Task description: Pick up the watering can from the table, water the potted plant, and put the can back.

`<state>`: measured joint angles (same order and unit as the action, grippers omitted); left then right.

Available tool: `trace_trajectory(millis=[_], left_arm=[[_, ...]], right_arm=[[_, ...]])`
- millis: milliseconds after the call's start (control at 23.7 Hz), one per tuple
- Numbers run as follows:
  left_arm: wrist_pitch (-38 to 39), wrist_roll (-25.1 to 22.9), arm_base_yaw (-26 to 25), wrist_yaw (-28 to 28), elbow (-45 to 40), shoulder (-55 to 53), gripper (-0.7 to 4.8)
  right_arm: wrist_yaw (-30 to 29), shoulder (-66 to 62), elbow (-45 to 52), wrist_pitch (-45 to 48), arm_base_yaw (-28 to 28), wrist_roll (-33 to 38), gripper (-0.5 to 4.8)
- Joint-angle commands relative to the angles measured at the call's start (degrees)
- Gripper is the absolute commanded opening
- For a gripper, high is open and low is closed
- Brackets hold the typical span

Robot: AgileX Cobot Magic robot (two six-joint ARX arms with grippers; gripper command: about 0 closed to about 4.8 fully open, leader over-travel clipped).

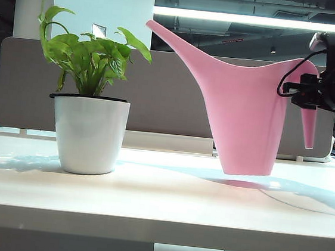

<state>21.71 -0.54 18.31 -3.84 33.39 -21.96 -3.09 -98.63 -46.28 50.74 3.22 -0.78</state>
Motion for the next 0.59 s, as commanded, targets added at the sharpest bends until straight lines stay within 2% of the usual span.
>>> trace_trajectory(millis=[42,590], left_arm=[[-0.76,-0.07,0.04,-0.02,-0.20,-0.04,-0.05],[-0.79,-0.07,0.04,-0.02,-2.64,-0.04,-0.05]], right_arm=[[-0.13,-0.72,-0.68,10.12,0.04,2.32,-0.01],[-1.86,-8.83,-0.63,18.14,0.04,2.29,-0.01]])
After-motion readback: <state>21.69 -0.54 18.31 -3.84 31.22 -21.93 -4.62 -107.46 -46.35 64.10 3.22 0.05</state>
